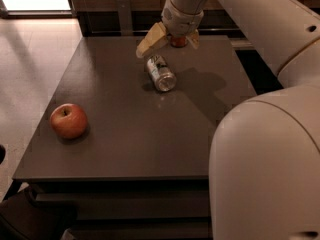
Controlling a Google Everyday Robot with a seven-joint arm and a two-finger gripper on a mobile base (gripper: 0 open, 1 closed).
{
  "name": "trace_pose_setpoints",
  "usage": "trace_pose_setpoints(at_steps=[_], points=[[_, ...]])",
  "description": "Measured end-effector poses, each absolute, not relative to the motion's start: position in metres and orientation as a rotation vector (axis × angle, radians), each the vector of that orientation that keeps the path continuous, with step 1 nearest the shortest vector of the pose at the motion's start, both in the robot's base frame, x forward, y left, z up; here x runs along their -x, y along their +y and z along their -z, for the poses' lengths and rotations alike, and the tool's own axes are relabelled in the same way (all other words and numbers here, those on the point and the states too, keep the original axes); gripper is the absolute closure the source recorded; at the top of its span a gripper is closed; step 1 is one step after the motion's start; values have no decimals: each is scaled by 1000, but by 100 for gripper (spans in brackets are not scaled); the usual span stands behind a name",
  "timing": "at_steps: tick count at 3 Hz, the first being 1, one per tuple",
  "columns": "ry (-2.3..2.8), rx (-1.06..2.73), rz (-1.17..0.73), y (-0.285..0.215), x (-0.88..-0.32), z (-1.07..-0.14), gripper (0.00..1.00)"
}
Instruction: Place 7up can upright
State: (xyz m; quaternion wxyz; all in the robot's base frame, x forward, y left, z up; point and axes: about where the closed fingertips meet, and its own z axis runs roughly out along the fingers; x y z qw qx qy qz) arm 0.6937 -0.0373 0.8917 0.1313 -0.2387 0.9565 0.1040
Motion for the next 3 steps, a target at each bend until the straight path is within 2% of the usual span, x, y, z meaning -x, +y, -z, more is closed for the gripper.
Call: trace_pose_setpoints(at_steps=[3], points=[[2885, 834, -159, -20, -694, -838, 0]])
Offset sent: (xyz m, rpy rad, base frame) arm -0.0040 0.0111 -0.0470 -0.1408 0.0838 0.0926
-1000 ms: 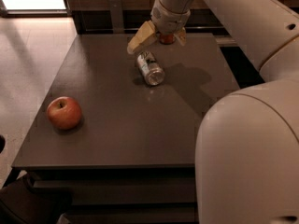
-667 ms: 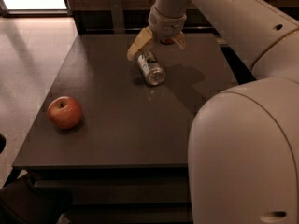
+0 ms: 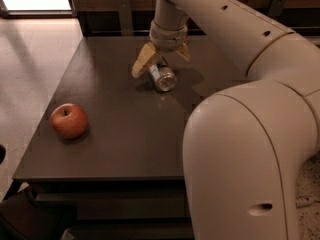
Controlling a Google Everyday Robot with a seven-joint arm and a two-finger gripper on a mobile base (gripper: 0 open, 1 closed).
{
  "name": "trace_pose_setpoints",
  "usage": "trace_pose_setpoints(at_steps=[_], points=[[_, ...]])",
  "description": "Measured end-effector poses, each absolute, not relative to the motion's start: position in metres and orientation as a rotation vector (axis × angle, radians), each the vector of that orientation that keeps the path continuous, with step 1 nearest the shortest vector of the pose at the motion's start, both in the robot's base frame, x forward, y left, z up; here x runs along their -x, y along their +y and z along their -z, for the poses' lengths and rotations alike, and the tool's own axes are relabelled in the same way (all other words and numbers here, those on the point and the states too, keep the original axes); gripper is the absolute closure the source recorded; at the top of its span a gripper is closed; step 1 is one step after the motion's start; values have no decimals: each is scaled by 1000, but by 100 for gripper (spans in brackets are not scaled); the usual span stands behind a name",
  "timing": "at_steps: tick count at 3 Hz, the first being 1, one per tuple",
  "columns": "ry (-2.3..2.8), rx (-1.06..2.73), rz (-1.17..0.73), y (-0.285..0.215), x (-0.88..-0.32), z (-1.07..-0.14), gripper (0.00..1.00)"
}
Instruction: Place 7up can upright
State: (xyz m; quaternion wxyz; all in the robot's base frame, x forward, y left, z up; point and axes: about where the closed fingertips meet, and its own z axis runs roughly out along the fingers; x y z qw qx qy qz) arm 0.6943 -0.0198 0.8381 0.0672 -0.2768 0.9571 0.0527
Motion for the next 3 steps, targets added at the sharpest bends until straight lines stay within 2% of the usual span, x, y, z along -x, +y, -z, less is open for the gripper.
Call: trace_pose_setpoints(at_steps=[1, 2, 3], points=[[2930, 843, -74, -15, -695, -823, 16], [2920, 844, -76, -12, -698, -819, 47], [2916, 843, -78, -10, -700, -817, 71]])
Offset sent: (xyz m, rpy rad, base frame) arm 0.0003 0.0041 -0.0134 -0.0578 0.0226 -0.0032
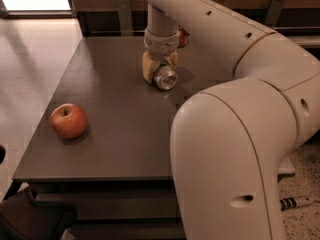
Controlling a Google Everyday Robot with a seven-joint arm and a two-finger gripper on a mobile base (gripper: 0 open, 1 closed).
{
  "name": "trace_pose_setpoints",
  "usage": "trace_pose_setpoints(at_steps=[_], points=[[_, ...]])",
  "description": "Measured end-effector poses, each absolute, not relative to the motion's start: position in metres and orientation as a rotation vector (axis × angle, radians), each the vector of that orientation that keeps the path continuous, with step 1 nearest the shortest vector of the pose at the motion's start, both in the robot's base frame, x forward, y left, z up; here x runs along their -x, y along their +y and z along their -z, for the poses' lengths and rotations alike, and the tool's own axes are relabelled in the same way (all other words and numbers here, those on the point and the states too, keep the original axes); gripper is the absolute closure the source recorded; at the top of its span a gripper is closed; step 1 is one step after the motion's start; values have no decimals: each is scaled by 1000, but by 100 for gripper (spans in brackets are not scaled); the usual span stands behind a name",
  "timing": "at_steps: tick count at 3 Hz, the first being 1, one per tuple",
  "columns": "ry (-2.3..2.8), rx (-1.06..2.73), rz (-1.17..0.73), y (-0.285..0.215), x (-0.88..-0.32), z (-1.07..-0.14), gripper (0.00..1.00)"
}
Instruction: Place 7up can upright
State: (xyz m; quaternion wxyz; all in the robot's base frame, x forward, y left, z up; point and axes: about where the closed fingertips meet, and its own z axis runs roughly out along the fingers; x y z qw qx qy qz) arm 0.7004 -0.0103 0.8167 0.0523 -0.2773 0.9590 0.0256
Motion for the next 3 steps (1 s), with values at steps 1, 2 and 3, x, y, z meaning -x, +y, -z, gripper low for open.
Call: trace_pose_setpoints(at_steps=[1, 2, 3], points=[[2914, 844, -79, -9, -701, -816, 93], [2914, 844, -79, -9, -701, -817, 100], [2914, 844, -80, -9, -701, -817, 100]])
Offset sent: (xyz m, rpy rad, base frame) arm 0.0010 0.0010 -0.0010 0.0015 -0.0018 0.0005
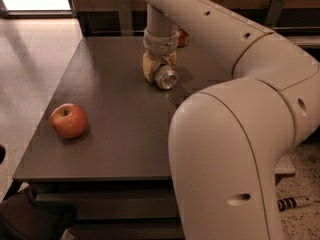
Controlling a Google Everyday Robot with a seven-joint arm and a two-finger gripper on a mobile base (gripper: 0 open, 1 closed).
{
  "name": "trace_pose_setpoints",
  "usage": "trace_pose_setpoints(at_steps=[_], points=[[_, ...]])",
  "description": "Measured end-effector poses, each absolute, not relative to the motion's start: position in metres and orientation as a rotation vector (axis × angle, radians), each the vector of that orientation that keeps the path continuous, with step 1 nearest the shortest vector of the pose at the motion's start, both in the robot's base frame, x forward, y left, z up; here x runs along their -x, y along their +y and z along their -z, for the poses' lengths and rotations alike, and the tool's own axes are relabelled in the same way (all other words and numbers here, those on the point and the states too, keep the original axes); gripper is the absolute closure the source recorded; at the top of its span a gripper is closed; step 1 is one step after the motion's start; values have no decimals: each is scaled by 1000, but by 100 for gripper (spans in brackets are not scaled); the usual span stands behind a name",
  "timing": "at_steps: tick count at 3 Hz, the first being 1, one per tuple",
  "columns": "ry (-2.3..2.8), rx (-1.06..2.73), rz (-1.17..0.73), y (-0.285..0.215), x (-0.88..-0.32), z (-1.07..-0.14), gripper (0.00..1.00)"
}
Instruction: Place 7up can upright
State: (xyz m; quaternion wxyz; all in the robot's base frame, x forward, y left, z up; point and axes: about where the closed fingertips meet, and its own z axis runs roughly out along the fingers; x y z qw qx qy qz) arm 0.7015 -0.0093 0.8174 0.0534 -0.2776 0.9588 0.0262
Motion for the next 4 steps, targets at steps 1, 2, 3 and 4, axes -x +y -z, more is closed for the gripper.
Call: trace_pose_setpoints(at_steps=[1, 2, 3, 4], points=[[2863, 830, -92, -25, -701, -826, 100], [2704, 822, -128, -63, -693, -857, 100], [2554, 838, -151, -86, -686, -878, 100], [2349, 878, -186, -103, -682, -909, 100]])
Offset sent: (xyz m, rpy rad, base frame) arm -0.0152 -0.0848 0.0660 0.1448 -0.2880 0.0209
